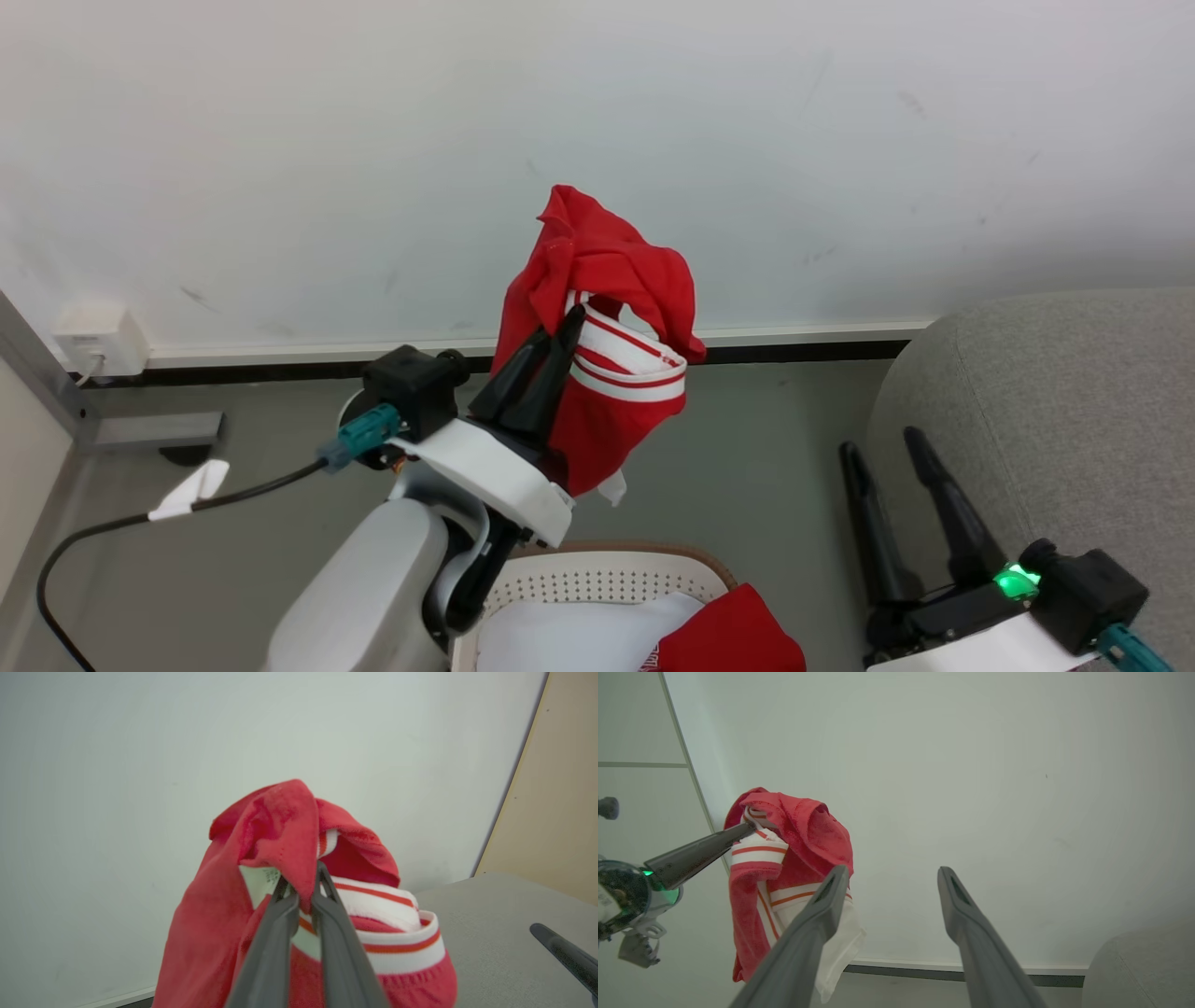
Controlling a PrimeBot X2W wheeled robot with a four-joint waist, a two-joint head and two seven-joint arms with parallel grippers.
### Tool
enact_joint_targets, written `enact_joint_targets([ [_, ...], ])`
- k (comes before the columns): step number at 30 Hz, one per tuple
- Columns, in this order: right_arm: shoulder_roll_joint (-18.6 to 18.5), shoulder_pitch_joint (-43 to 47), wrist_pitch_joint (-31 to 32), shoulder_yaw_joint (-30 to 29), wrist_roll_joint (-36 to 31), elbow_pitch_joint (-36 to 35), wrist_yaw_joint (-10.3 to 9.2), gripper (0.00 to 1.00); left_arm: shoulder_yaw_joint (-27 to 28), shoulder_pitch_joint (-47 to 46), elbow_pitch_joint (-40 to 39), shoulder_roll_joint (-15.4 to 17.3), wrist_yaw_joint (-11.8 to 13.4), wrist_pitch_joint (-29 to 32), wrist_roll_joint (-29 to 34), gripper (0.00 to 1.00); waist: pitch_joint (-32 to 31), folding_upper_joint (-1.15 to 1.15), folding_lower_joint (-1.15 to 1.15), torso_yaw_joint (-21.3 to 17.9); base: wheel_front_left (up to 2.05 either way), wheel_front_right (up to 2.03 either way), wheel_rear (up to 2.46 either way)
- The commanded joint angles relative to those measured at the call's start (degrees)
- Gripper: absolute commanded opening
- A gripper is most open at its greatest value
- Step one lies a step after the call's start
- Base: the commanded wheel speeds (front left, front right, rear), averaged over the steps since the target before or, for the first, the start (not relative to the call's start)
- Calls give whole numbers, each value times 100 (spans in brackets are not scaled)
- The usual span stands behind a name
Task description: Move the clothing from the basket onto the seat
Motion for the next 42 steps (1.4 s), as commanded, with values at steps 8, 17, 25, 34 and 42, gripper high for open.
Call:
enact_joint_targets([
  [8,-202,-340,6,1086,155,456,-12,100,-90,207,-488,-13,71,182,-144,0,2,-1,1,52,0,0,0],
  [17,-309,-956,5,2210,353,1198,-12,100,-282,289,-724,-182,7,310,-251,0,-22,-1,1,307,0,0,0],
  [25,-100,-1469,5,2401,183,2000,-12,100,-595,419,-857,-397,-116,437,-573,0,-67,-1,1,651,0,0,0],
  [34,68,-1613,5,2209,146,2428,-12,100,-970,524,-996,-498,-173,565,-737,0,-114,-1,1,966,0,0,0],
  [42,108,-1522,5,2118,199,2363,-12,0,-962,560,-1015,-454,-105,567,-799,0,-122,-1,1,1024,0,0,0],
])
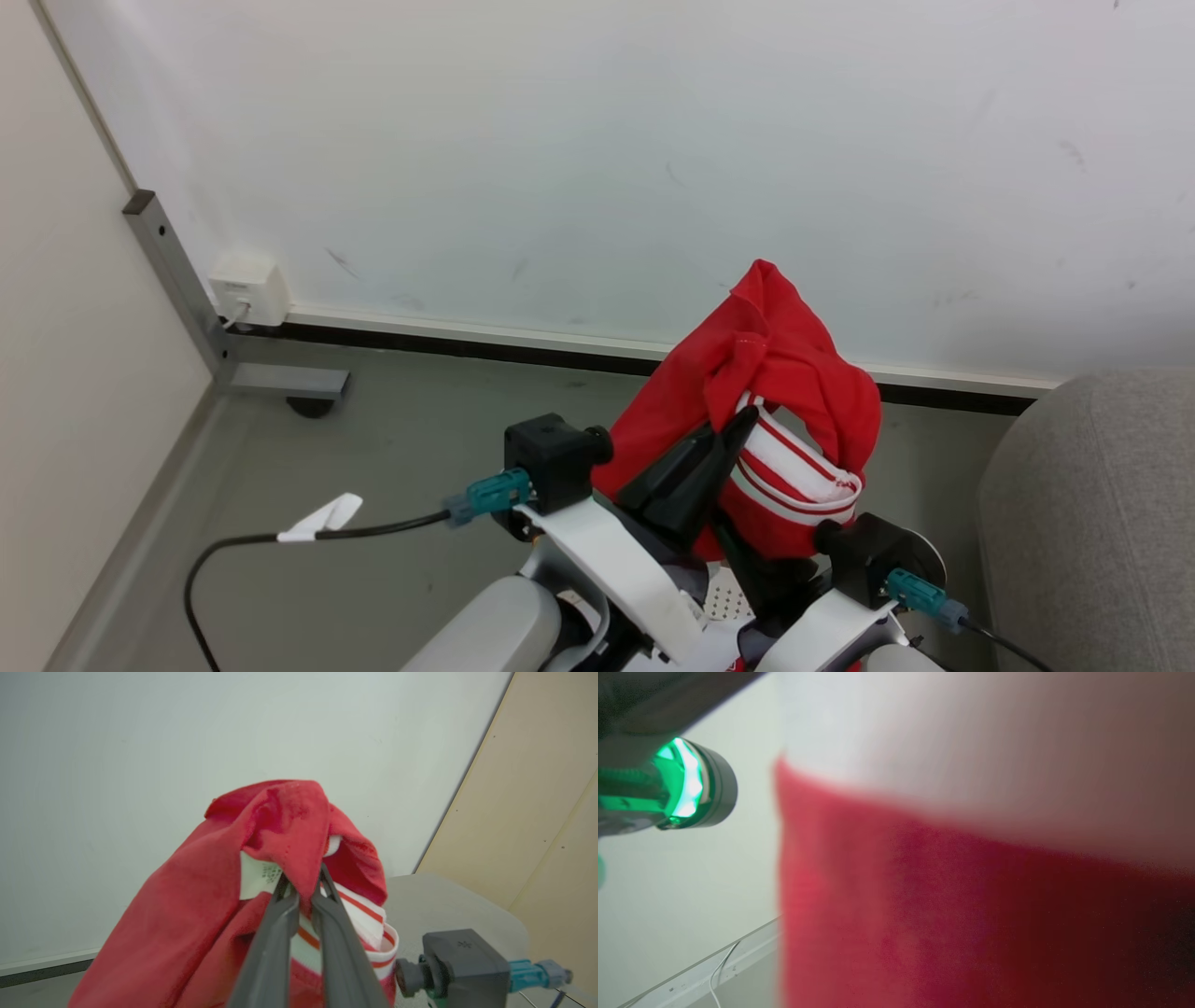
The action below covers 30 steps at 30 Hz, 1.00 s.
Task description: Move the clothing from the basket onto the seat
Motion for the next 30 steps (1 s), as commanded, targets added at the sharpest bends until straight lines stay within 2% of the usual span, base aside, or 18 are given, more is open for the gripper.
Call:
enact_joint_targets([
  [1,-20,29,5,-35,57,-19,-12,0,38,49,-14,41,21,-29,-58,0,2,0,0,-9,0,0,0],
  [13,-52,182,5,-121,11,-232,-12,0,251,35,228,158,100,-104,-209,2,36,0,0,-166,0,0,0],
  [14,-75,217,4,-147,2,-297,-12,0,254,44,272,161,106,-91,-220,17,37,0,0,-195,0,0,0],
  [15,-103,254,4,-194,-10,-366,-12,0,251,49,305,166,105,-83,-215,56,41,0,0,-223,0,0,0],
  [16,-128,296,4,-251,-14,-436,-12,0,257,52,326,170,122,-105,-202,100,47,0,0,-260,0,0,0],
  [22,-209,533,4,-670,-71,-727,-12,0,163,81,313,134,69,-171,-225,100,86,0,0,-528,0,0,0],
  [30,-326,605,3,-1167,-231,-971,-12,0,73,117,243,266,-30,-491,-86,100,183,0,0,-1136,0,0,0],
])
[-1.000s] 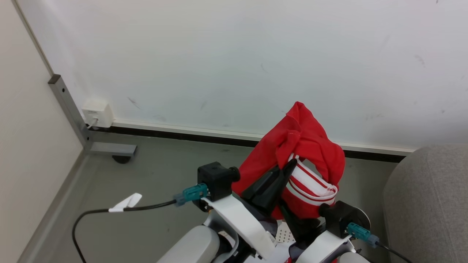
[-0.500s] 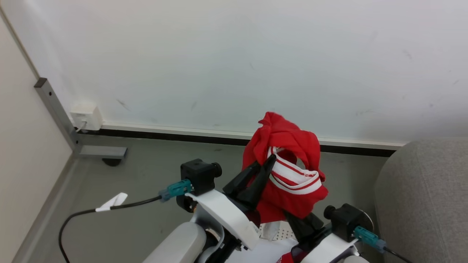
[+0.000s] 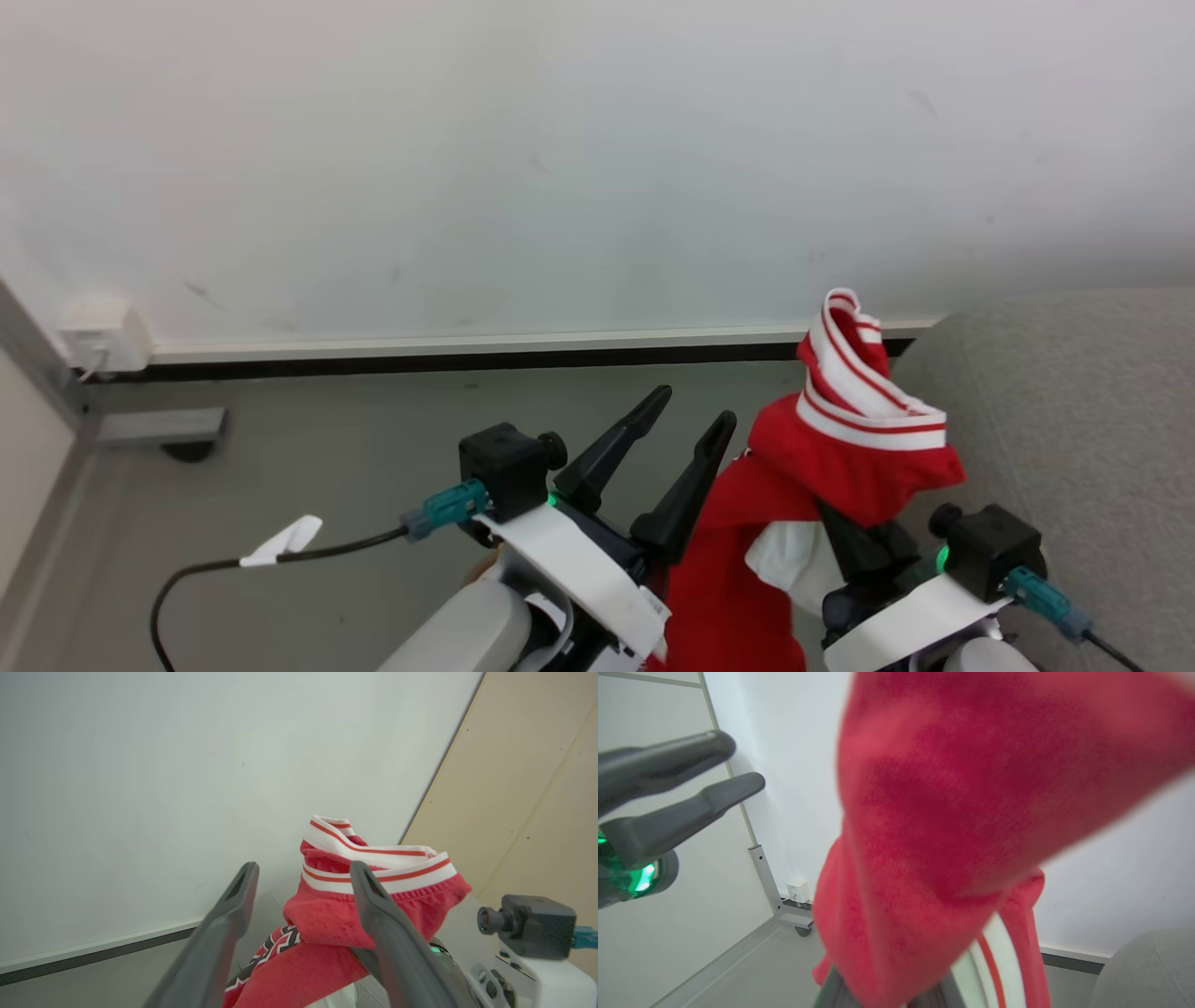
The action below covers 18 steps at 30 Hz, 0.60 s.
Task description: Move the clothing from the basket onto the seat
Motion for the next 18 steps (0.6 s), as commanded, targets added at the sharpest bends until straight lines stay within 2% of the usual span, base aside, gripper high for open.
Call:
enact_joint_targets([
  [1,-47,31,-1,-109,-85,-96,-12,0,-34,75,-18,62,-35,-82,104,100,53,0,0,-277,0,0,0],
  [11,-329,183,0,-849,-290,-607,-12,0,-240,65,89,158,-124,-376,307,100,143,0,0,-1268,0,0,0],
  [18,-451,334,0,-1154,-368,-936,-12,0,-433,71,224,155,-184,-474,460,100,180,0,0,-1943,0,0,0],
])
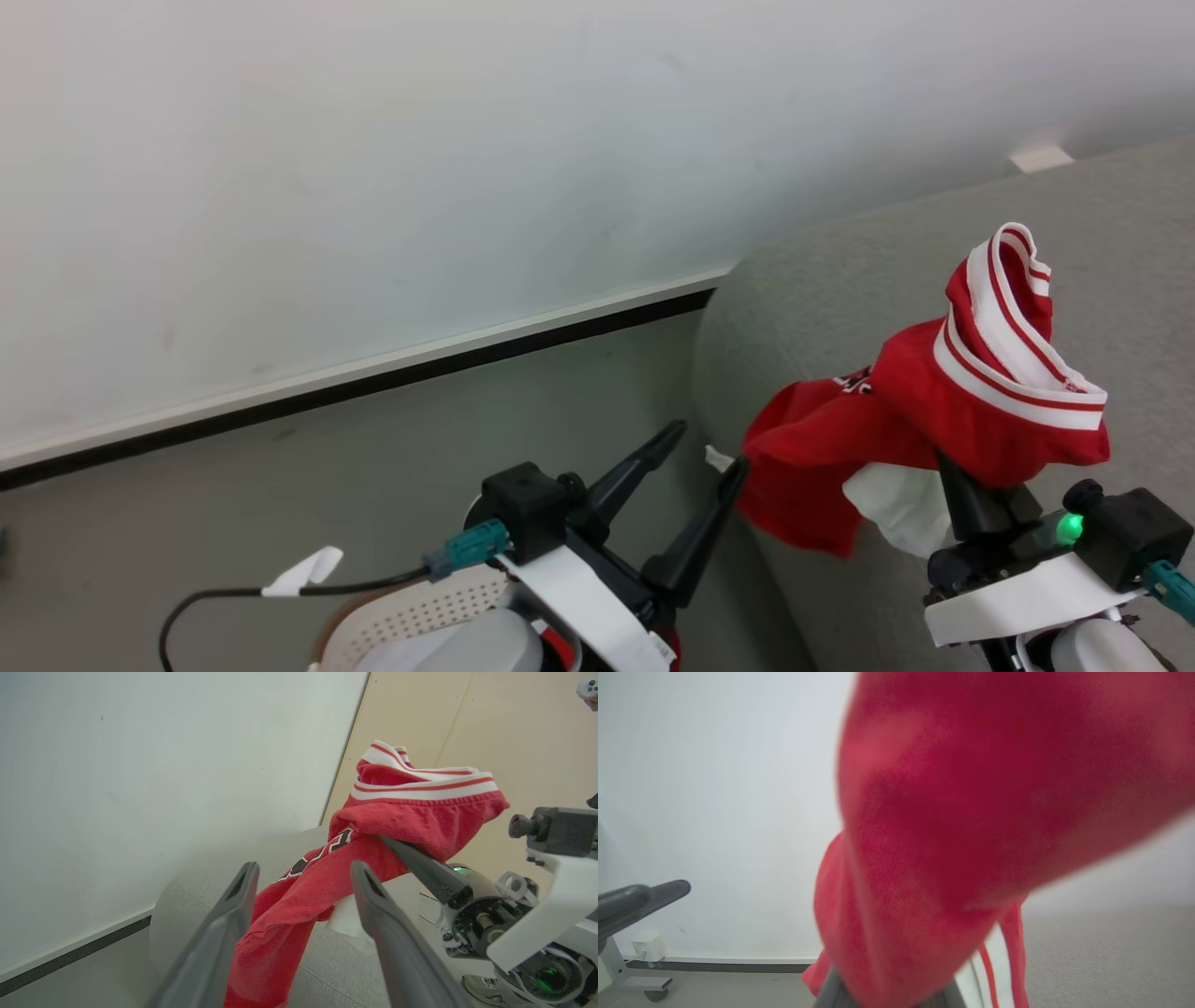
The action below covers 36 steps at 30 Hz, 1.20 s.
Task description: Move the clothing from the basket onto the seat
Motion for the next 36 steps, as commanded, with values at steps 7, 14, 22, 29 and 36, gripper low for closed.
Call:
enact_joint_targets([
  [7,-77,197,1,-248,-68,-215,-12,0,-186,1,214,-63,-33,-61,145,100,76,0,0,-680,0,0,0],
  [14,-92,226,1,-285,-19,-270,-12,0,-245,-44,282,-90,-43,-59,138,100,114,0,0,-804,0,0,0],
  [22,-173,-50,1,-218,11,-244,-12,0,-232,-105,292,-97,-46,-61,179,100,216,0,0,-738,0,0,0],
  [29,-581,-908,1,-231,163,207,-12,0,-286,-291,287,-22,-47,-60,382,100,629,0,0,-523,0,0,0],
  [36,-1325,-2187,102,-287,633,767,-12,0,-420,-611,308,106,-47,-61,588,100,1295,0,0,-184,0,0,0],
])
